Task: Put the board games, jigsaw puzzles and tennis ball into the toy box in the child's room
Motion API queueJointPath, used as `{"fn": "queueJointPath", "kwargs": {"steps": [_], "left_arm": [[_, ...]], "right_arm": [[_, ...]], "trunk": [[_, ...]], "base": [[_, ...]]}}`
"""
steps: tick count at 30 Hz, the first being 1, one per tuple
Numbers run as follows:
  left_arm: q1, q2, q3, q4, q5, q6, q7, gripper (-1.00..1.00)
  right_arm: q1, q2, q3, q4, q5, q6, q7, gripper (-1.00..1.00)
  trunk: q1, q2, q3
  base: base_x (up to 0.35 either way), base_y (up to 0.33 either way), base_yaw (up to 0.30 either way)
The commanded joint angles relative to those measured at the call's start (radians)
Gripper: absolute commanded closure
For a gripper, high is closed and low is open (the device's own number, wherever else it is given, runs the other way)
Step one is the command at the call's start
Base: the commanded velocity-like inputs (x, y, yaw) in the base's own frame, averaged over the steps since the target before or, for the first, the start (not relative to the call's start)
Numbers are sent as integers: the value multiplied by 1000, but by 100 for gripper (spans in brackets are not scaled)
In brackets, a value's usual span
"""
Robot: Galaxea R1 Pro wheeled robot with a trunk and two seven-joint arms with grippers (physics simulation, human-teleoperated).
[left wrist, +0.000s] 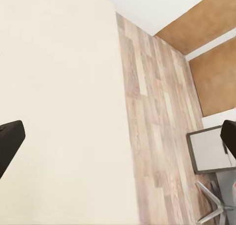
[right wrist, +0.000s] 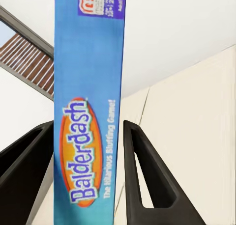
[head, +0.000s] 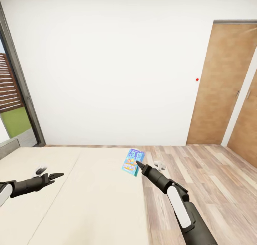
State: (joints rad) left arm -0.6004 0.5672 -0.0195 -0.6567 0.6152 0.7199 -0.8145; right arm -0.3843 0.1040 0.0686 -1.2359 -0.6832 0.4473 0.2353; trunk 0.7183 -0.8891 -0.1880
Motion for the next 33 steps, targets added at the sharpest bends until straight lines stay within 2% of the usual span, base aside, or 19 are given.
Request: {"fn": "queueJointPath", "kwargs": {"steps": [1, 10, 19, 27, 33], "left_arm": [[-1, 1, -2, 0, 6, 6, 0, -100], [-1, 0, -2, 0, 6, 6, 0, -100], [-1, 0, -2, 0, 6, 6, 0, -100], [-1, -5, -2, 0, 5, 6, 0, -100], [-1, -8, -2, -1, 5, -11, -1, -100]], "right_arm": [[-1, 0, -1, -1, -6, 5, 1, 100], [-1, 0, -1, -1, -6, 5, 1, 100], [0, 0, -1, -1, -6, 6, 1, 100], [-1, 0, -1, -1, -6, 7, 1, 100], [0, 0, -1, -1, -6, 7, 1, 100]], "trunk": [[0, -1, -1], [0, -1, 4], [0, -1, 10], [0, -1, 16], [0, -1, 18]], "base": [[0, -283, 60], [0, -251, 207], [0, -44, 247], [0, -163, 248], [-21, -25, 87]]}}
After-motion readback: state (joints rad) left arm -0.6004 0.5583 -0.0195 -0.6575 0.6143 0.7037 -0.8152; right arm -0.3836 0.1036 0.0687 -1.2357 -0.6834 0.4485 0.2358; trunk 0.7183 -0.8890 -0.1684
